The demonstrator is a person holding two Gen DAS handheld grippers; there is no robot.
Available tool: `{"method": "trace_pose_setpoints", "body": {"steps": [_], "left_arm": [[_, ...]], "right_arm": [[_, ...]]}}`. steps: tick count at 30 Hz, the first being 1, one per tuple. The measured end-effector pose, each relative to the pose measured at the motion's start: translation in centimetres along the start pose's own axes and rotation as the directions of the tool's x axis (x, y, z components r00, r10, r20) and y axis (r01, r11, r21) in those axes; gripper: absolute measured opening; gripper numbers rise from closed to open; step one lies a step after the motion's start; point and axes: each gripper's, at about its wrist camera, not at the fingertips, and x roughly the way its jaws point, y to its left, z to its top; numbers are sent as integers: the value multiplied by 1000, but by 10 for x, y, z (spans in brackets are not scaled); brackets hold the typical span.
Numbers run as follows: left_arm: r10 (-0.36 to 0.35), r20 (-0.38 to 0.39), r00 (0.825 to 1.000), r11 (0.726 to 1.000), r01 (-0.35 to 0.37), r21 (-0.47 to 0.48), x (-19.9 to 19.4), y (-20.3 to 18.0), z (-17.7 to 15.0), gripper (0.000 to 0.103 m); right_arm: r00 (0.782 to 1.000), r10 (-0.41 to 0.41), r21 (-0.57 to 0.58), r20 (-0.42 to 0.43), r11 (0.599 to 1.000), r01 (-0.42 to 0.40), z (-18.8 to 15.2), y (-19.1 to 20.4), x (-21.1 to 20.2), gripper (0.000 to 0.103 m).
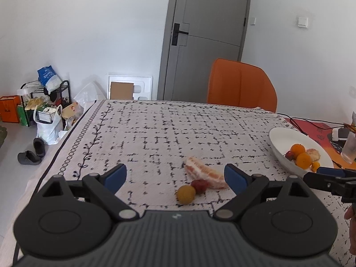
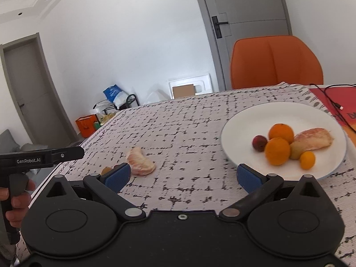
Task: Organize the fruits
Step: 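Move both grippers back to the remaining fruits on the cloth, then close the right gripper on the small mandarin while the left gripper grasps the brown kiwi-like fruit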
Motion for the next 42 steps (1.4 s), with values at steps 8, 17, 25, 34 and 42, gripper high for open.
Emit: {"method": "trace_pose_setpoints", "body": {"steps": [8,17,25,34,42], "left_arm": [[12,-3,1000,1000,-12,-21,-6,17,-8,92],[7,-6,1000,1000,-7,-30,-13,29,-17,90],[9,-35,999,999,-10,-48,-12,42,-29,86],[14,-34,999,998,-15,-53,-19,49,-33,86],[19,-34,999,998,-21,-56,-20,54,-33,86]], "right_arm": [[998,47,-21,-35,999,-48,-4,17,9,97],[992,95,-58,-82,993,-100,-9,40,21,89],[983,130,-90,-127,986,-142,-18,62,32,82],[971,169,-128,-170,973,-192,-25,86,48,77],[964,145,-188,-224,964,-189,-34,97,64,22]]}}
